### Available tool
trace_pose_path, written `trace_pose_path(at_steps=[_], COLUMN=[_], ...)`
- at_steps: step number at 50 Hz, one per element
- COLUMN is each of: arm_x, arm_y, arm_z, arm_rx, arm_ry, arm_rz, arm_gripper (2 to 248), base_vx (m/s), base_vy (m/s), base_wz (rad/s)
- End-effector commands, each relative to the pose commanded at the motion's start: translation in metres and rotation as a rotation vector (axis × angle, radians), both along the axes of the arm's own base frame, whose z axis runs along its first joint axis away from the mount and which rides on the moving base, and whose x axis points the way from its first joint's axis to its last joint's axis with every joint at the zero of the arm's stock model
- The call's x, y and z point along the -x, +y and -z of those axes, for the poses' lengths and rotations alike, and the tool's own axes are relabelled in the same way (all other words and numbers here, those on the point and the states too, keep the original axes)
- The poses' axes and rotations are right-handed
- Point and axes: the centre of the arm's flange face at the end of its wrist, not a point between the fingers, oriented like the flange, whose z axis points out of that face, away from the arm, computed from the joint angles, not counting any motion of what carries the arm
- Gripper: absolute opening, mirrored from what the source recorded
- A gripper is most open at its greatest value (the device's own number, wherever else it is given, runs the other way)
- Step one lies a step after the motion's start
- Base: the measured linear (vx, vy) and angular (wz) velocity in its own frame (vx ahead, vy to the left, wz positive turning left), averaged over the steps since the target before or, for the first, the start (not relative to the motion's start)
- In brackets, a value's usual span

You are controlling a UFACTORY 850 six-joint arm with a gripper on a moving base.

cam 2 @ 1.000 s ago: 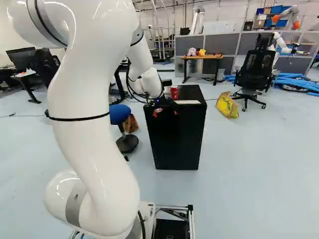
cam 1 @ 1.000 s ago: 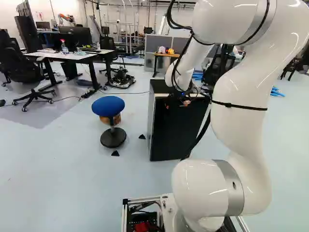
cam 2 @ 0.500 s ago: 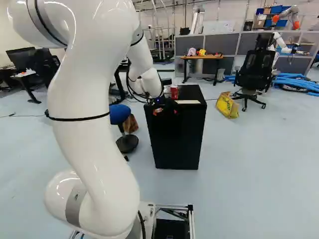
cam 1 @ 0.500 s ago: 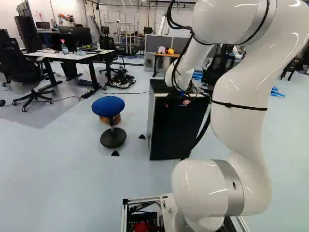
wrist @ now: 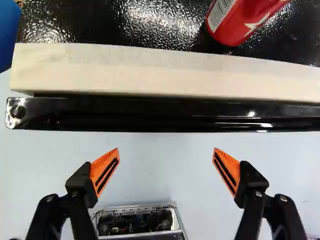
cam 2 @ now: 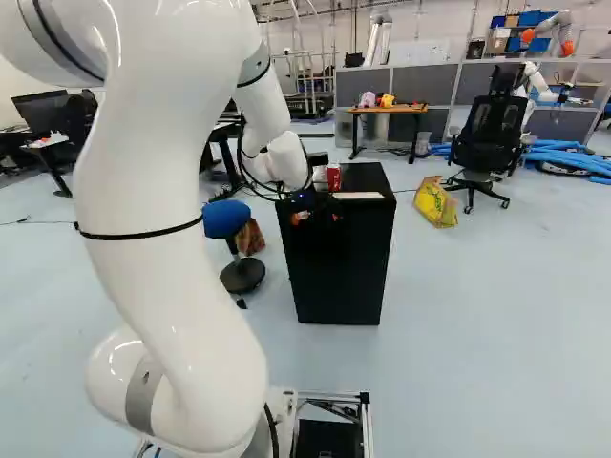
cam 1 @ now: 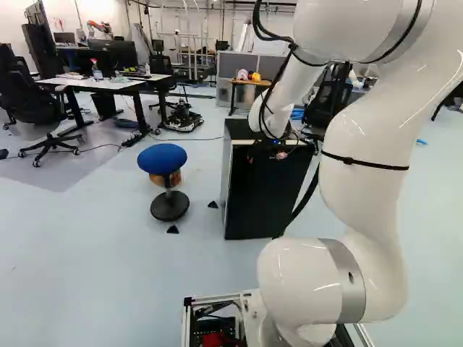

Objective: Grab a drink from the fridge

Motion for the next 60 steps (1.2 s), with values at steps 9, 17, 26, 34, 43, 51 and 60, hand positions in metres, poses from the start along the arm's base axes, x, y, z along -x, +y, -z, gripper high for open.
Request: trace_pose_path(at_steps=[9,17,26,34,43,51,60], arm_x=[0.016,0.029,0.043,0.055,0.069,0.081,0.093], arm_y=[0.001,0.003,0.005,0.007,0.008,0.008,0.008], arm_z=[-0.001,-0.002,-0.004,-0.006,-0.008,-0.011,-0.014], arm_rx=[-0.002,-0.008,-0.015,-0.022,-0.031,-0.040,-0.050], arm_ry=[0.000,-0.023,-0.062,-0.101,-0.152,-0.199,-0.255], arm_rz=[0.001,-0.002,-0.008,-0.014,-0.018,-0.016,-0.008], arm_gripper=[247,247,247,247,247,247,247], base_vx=[0.000,0.000,0.000,0.000,0.000,0.000,0.000], base_vy=[0.000,0.000,0.000,0.000,0.000,0.000,0.000], base_wz=[0.000,0.000,0.000,0.000,0.000,0.000,0.000])
